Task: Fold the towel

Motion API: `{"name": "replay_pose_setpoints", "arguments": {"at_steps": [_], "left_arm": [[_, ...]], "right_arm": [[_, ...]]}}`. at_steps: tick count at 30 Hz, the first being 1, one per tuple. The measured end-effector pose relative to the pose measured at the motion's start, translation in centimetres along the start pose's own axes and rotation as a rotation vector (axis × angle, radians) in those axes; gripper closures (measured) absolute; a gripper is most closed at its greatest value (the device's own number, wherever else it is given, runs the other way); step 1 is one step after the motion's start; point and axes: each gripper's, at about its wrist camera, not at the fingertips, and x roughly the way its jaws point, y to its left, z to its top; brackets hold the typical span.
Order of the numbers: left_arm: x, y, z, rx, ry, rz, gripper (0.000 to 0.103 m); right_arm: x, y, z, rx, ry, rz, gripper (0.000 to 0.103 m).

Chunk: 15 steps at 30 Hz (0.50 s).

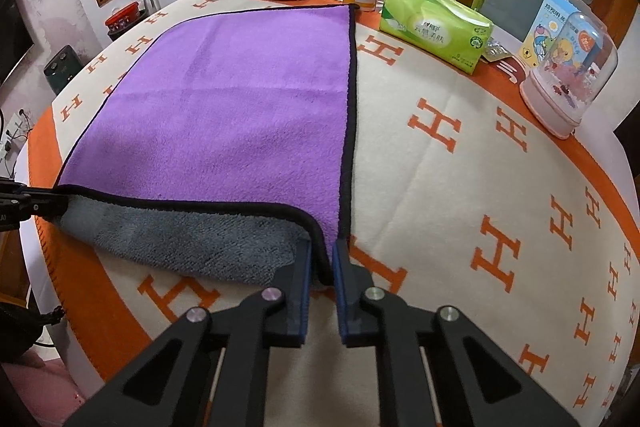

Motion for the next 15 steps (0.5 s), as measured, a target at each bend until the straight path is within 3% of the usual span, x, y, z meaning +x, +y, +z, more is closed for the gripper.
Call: {"name": "replay_pose_setpoints", "arguments": {"at_steps": [15], "left_arm": [[-2.0,-0.8,-0.2,0.022,-0.057,0.024,0.095]], "right_arm": [[-1.1,-0.3,-0.2,-0.003,-0.06,0.022,0.098]]}}
